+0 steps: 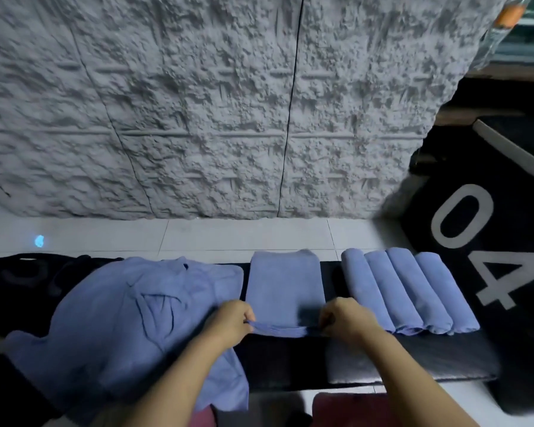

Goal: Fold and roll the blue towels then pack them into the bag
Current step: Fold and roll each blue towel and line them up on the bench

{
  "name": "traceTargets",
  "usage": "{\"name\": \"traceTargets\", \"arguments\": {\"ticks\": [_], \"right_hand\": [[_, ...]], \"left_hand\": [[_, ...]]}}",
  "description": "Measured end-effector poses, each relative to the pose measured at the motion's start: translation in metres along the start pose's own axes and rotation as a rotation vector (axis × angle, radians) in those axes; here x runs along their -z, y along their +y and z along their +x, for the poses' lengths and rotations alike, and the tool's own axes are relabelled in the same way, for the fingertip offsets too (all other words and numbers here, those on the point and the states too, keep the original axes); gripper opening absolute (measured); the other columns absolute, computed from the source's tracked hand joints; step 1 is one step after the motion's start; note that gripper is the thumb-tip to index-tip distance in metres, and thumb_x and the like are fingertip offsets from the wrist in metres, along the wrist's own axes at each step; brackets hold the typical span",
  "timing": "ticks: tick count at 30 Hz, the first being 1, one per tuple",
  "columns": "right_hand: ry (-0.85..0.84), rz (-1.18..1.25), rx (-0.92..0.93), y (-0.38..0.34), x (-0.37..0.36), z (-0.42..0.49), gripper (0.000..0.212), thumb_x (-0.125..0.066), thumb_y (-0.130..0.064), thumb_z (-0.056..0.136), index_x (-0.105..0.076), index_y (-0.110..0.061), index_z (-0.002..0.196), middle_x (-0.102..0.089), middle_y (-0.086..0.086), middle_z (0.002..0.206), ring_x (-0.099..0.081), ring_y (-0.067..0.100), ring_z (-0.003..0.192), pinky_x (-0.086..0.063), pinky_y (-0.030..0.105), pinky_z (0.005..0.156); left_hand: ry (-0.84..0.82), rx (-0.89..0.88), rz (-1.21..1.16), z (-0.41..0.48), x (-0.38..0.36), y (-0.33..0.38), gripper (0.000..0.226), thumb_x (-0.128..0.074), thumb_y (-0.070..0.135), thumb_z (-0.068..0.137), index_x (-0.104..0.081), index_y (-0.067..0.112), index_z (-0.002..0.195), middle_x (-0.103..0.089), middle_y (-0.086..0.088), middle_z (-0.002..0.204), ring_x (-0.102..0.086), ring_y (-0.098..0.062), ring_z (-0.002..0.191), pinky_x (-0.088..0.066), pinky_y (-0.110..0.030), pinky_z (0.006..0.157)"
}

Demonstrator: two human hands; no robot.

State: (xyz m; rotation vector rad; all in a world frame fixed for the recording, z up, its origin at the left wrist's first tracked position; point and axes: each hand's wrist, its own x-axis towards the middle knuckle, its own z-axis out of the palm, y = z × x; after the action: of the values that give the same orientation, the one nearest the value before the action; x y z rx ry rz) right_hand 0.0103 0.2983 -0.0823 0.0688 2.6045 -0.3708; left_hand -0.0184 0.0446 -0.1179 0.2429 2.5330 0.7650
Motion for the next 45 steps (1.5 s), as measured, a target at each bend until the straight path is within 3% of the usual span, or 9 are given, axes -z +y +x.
{"name": "traceTargets", "arguments": {"ticks": [3, 7, 13, 21, 24, 28, 31, 35, 45], "right_hand": [[-0.044, 0.127, -0.048, 0.011, -0.007, 0.007, 0.016, -0.075, -0.023, 0.072, -0.061, -0.029, 0.067, -0.066, -0.002, 0.079, -0.062, 0.016, 0.072, -0.051, 0.026, 0.062], [-0.031, 0.245, -0.062, 0.015, -0.016, 0.011, 0.017, -0.072, -0.014, 0.078, -0.055, -0.017, 0.075, -0.06, 0.005, 0.072, -0.054, 0.011, 0.049, -0.04, 0.013, 0.039], [0.152, 0.092, 0.033, 0.007, -0.028, 0.012, 0.016, -0.065, -0.012, 0.079, -0.051, -0.018, 0.085, -0.058, 0.005, 0.096, -0.058, 0.025, 0.085, -0.04, 0.03, 0.066], [0.244, -0.349, 0.345, -0.004, -0.041, 0.006, 0.019, -0.048, -0.007, 0.084, -0.06, -0.012, 0.098, -0.058, 0.004, 0.108, -0.054, 0.026, 0.102, -0.034, 0.031, 0.062], [0.269, -0.432, 0.451, -0.008, -0.045, -0.003, 0.021, -0.071, -0.018, 0.059, -0.062, -0.011, 0.077, -0.063, 0.004, 0.085, -0.063, 0.025, 0.077, -0.043, 0.03, 0.048], [0.259, -0.563, 0.424, -0.005, -0.049, -0.001, 0.052, -0.082, -0.025, 0.025, -0.066, -0.018, 0.073, -0.062, -0.002, 0.076, -0.061, 0.017, 0.061, -0.044, 0.027, 0.041], [0.276, -0.513, 0.405, -0.008, -0.047, -0.003, 0.046, -0.082, -0.02, 0.04, -0.065, -0.014, 0.083, -0.064, 0.002, 0.085, -0.064, 0.022, 0.075, -0.048, 0.03, 0.051], [0.258, -0.374, 0.335, -0.004, -0.044, 0.001, 0.034, -0.052, -0.004, 0.08, -0.053, -0.011, 0.114, -0.052, 0.005, 0.12, -0.047, 0.028, 0.112, -0.042, 0.035, 0.079], [0.151, 0.32, 0.009, 0.001, -0.046, 0.009, 0.022, -0.052, -0.019, 0.088, -0.043, -0.016, 0.107, -0.057, 0.011, 0.097, -0.055, 0.029, 0.087, -0.048, 0.037, 0.076]], "left_hand": [[-0.043, 0.074, 0.017, 0.003, -0.004, 0.001, 0.015, -0.063, 0.012, 0.082, -0.06, 0.021, 0.07, -0.055, 0.009, 0.064, -0.056, -0.012, 0.071, -0.047, -0.025, 0.07], [-0.028, 0.126, 0.028, 0.006, -0.011, -0.002, 0.021, -0.06, 0.012, 0.078, -0.048, 0.023, 0.065, -0.047, 0.0, 0.068, -0.041, -0.015, 0.064, -0.038, -0.026, 0.062], [0.116, 0.137, 0.108, 0.0, -0.015, 0.005, 0.01, -0.06, 0.015, 0.082, -0.052, 0.019, 0.086, -0.053, 0.003, 0.079, -0.058, -0.023, 0.079, -0.046, -0.028, 0.067], [0.138, -0.154, 0.405, -0.009, -0.017, 0.014, 0.025, -0.051, 0.004, 0.087, -0.065, 0.018, 0.102, -0.056, 0.0, 0.11, -0.055, -0.023, 0.102, -0.044, -0.029, 0.079], [0.148, -0.21, 0.466, -0.013, -0.019, 0.015, 0.016, -0.053, 0.025, 0.092, -0.063, 0.016, 0.101, -0.056, 0.003, 0.11, -0.051, -0.019, 0.106, -0.043, -0.03, 0.08], [0.017, -0.204, 0.464, -0.016, -0.019, 0.01, 0.039, -0.067, 0.035, 0.083, -0.05, 0.018, 0.115, -0.047, 0.005, 0.12, -0.046, -0.016, 0.11, -0.04, -0.028, 0.083], [0.067, -0.21, 0.419, -0.014, -0.023, 0.004, 0.032, -0.06, 0.013, 0.087, -0.05, 0.017, 0.116, -0.047, 0.004, 0.123, -0.046, -0.016, 0.113, -0.041, -0.028, 0.085], [0.1, -0.183, 0.27, -0.011, -0.023, 0.002, 0.019, -0.051, 0.012, 0.09, -0.054, 0.016, 0.109, -0.053, 0.005, 0.116, -0.049, -0.016, 0.11, -0.044, -0.029, 0.084], [0.041, 0.106, 0.071, 0.0, -0.019, 0.0, 0.025, -0.044, 0.019, 0.092, -0.047, 0.012, 0.116, -0.059, -0.009, 0.113, -0.058, -0.027, 0.098, -0.048, -0.035, 0.084]]}}
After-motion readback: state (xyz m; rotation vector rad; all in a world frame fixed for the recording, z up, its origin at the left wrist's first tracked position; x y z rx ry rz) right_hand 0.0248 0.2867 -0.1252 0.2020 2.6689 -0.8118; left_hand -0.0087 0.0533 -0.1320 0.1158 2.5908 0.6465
